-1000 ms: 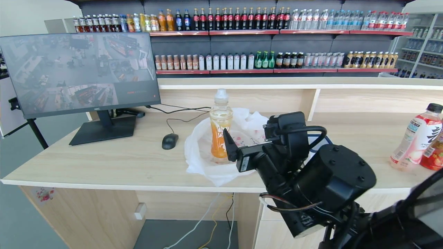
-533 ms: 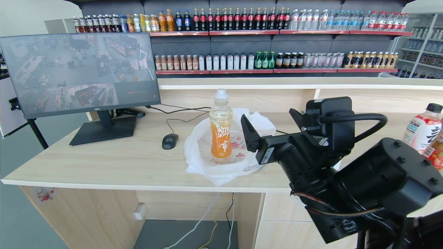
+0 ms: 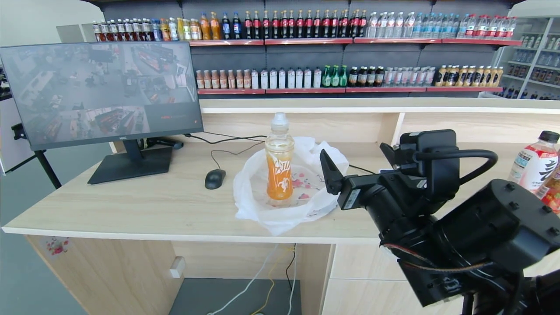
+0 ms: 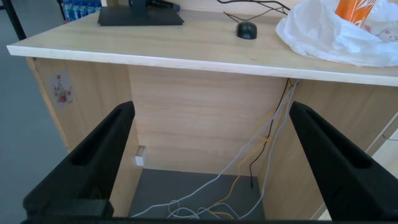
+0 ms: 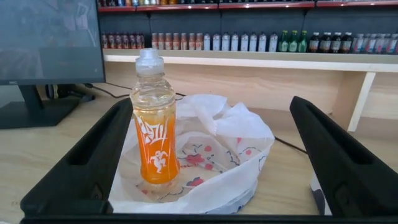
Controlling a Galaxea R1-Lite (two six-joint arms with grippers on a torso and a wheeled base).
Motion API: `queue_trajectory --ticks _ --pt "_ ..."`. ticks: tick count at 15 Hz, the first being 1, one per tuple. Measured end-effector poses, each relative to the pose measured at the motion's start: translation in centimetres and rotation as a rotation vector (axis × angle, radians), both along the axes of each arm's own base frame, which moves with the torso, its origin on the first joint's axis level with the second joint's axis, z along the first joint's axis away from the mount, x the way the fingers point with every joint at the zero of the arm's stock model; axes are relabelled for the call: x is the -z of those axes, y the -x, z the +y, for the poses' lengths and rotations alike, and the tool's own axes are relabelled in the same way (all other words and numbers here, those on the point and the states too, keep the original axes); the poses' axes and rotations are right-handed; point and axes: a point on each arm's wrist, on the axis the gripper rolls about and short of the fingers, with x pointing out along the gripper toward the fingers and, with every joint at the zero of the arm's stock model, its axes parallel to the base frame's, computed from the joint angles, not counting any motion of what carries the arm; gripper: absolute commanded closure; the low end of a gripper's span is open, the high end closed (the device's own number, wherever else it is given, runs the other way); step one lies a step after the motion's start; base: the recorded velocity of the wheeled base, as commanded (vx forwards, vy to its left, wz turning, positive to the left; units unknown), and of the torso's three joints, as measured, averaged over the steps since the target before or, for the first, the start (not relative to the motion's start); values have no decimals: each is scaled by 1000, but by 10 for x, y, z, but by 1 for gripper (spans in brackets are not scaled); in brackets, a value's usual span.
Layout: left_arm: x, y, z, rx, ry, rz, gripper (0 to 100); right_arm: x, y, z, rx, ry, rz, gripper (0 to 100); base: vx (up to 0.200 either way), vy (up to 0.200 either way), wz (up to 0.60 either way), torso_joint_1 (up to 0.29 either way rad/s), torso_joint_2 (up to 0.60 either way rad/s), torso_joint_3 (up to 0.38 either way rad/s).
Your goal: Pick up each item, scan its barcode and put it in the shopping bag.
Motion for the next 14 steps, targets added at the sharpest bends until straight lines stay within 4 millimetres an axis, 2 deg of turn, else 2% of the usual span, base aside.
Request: queue_trajectory --ticks 14 --pt "0 0 0 0 1 1 0 2 2 -5 8 8 8 0 0 -200 0 3 2 3"
